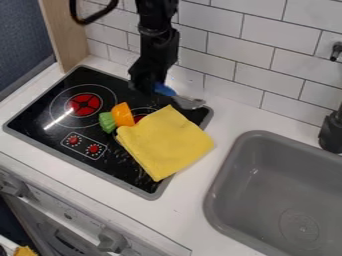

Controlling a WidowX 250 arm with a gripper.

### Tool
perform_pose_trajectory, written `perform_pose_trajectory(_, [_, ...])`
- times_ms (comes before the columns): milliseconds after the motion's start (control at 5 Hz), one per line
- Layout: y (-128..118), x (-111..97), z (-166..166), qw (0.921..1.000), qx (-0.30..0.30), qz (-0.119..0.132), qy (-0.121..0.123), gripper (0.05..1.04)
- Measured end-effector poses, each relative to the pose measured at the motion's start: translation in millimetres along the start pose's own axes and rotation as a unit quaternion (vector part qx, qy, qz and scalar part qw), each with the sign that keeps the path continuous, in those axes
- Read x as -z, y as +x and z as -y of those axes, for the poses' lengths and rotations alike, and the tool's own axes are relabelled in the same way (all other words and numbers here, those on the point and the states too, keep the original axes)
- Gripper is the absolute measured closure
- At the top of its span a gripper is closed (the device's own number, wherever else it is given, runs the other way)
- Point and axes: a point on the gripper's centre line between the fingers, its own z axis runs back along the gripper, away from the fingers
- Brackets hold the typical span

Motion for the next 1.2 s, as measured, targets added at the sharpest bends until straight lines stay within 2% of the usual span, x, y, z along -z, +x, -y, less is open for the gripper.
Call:
perform_pose_trajectory(200, [7,16,0,0.9999,0.006,-0.01,-0.012,0.677])
perform_pose_trajectory(400, [7,23,0,0.9995,-0.01,-0.023,-0.022,0.677])
perform_pose_trajectory(600, [3,24,-3,0.9986,-0.033,-0.03,-0.03,0.603])
perform_pose_trajectory(800, [-4,25,-1,0.9953,-0.074,-0.051,-0.036,0.294])
perform_pose_trajectory(1000, [-5,25,0,0.9941,-0.084,-0.055,-0.039,0.077])
perform_pose_trajectory(1200, [-3,17,1,0.9951,-0.084,-0.043,-0.031,0.075])
